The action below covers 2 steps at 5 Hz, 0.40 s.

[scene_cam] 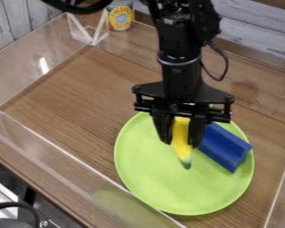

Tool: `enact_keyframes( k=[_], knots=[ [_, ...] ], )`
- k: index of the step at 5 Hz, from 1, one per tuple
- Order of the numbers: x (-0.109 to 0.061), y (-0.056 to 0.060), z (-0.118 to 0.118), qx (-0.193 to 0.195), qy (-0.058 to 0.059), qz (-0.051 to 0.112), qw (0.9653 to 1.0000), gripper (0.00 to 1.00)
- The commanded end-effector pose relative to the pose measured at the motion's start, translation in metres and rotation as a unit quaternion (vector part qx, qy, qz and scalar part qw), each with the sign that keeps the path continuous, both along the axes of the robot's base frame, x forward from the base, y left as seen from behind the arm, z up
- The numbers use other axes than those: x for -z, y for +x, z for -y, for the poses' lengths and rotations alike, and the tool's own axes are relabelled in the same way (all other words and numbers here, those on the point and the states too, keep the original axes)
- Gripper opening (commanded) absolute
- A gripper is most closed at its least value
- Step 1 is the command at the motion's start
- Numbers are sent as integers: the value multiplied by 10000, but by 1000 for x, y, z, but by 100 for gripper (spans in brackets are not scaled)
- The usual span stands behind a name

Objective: Put the banana in the green plate

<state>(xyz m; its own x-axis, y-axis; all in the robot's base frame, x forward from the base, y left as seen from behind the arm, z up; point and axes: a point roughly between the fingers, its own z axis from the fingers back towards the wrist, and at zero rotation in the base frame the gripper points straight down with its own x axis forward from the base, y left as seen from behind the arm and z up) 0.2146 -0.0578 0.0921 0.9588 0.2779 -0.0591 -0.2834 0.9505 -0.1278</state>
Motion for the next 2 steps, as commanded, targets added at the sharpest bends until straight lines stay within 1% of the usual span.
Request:
enact_keyframes(
  k=[1,2],
  knots=[
    [-11,7,-3,8,28,209,9998,100],
    [-14,7,-3,37,39,194,9998,100]
  ],
)
